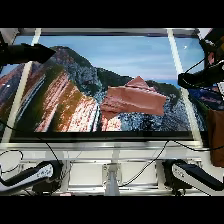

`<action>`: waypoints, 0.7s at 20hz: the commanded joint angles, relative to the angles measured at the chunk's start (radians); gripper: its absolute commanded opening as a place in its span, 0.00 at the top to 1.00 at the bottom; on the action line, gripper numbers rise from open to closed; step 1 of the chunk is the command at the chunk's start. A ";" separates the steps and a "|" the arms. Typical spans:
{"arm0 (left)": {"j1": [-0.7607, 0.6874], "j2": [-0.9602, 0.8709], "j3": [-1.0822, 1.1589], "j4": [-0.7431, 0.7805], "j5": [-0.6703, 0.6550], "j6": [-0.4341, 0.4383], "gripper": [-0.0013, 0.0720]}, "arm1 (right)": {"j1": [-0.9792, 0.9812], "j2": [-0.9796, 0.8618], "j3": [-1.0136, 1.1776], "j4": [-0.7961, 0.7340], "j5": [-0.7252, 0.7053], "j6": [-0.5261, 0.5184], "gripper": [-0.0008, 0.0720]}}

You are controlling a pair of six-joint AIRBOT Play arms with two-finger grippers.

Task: Fold the clothes and pants, and hang the long-sleeved shirts on hangers.

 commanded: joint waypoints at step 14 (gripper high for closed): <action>-0.198 -0.134 -0.079 -0.032 -0.195 -0.019 0.12 | 0.001 0.000 0.001 0.000 0.000 0.000 0.98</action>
